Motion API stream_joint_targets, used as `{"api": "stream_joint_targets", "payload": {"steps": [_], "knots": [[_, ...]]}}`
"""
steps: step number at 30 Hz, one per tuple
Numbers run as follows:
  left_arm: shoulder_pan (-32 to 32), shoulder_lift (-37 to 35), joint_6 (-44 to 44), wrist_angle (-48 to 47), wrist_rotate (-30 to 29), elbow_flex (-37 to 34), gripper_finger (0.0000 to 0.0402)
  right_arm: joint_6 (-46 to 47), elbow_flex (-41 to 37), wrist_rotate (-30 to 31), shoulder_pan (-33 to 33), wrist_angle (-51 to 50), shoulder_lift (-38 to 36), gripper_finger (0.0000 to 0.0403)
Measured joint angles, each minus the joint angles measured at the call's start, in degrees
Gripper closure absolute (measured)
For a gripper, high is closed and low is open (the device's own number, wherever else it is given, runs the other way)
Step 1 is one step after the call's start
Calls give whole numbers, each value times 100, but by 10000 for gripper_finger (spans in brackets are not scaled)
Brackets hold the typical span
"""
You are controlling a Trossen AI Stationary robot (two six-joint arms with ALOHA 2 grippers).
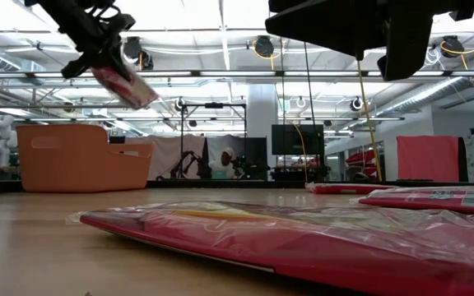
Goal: Sort popcorn bags into baskets
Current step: Put the red popcorn bag into the orange bin
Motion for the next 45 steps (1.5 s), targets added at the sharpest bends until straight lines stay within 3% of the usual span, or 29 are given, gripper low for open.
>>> {"api": "stream_joint_targets", "payload": {"steps": [6,15,31,39,45], "knots": [[652,559,893,-931,-40,511,374,223,0,-12,-45,1,0,193],[1095,1337,1649,-966,-543,675,365,349,0,-14,-36,-261,0,193],[1111,1952,1652,-988,-547,673,367,602,0,-35,-34,-299,0,193],[995,2210,1646,-986,-556,662,365,889,0,-469,-43,-310,0,193],[851,2362,1641,-913,-565,662,364,776,-2,-467,-30,-292,0,193]]}}
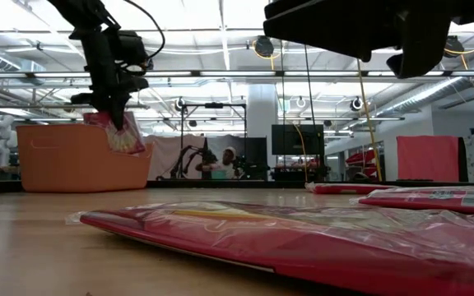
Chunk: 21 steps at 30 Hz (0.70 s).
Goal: Sort popcorn bags into baskets
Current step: Put the red popcorn bag into the orange bin
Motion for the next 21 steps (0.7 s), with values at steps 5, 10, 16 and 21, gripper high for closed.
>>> {"api": "stream_joint_targets", "payload": {"steps": [5,10,16,21], "knots": [[-51,7,1,30,-157,0,364,-73,2,-2,37,43,0,193],[-77,7,-29,45,-521,0,364,-93,1,0,35,86,0,193],[-99,7,-148,143,-537,-2,364,-93,2,0,35,87,0,193],[-97,42,-313,113,-491,-4,364,-77,2,0,35,87,0,193]]}}
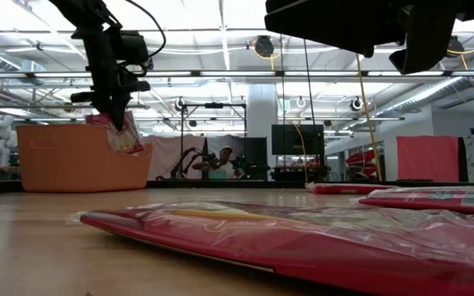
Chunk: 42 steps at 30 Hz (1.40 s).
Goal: Sort popcorn bags into baskets
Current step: Put the red popcorn bag into the orange bin
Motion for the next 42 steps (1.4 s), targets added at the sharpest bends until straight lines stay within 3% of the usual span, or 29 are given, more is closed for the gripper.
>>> {"api": "stream_joint_targets", "payload": {"steps": [18,23,31,37,42], "knots": [[-2,523,90,19,-11,-2,359,4,0,0,2,-3,0,193],[-2,523,92,-58,-194,-3,311,7,0,0,0,-4,0,193],[-2,520,5,-324,-1023,-2,232,7,0,0,0,-4,0,193],[-11,520,55,-578,-1205,-2,202,7,0,0,0,-4,0,193],[-207,514,67,-621,-1218,-3,201,7,0,0,0,-19,0,193]]}}
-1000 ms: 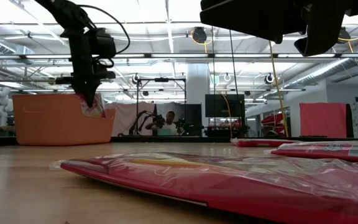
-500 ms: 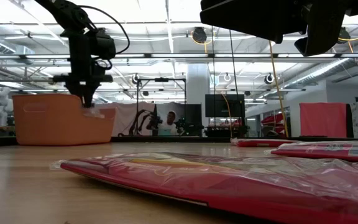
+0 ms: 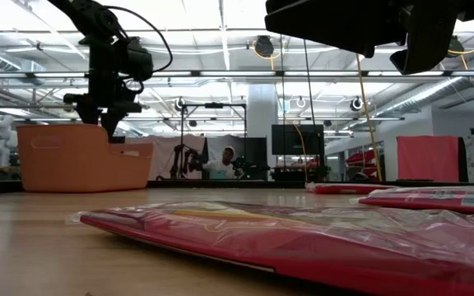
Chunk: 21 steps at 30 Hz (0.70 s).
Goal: Sort popcorn bags into baskets
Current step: Put the red popcorn bag into the orange bin
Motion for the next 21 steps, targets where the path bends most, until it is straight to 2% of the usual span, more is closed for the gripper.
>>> {"api": "stream_joint_targets", "payload": {"steps": [6,13,21], "knots": [[-738,-225,-131,61,-260,-2,233,0,0,9,0,-29,0,193],[-2223,-908,-565,679,-484,1,271,238,-1,15,-72,-27,0,193],[-4462,-1244,-1574,1187,-1810,1,288,943,0,22,-268,19,0,193]]}}
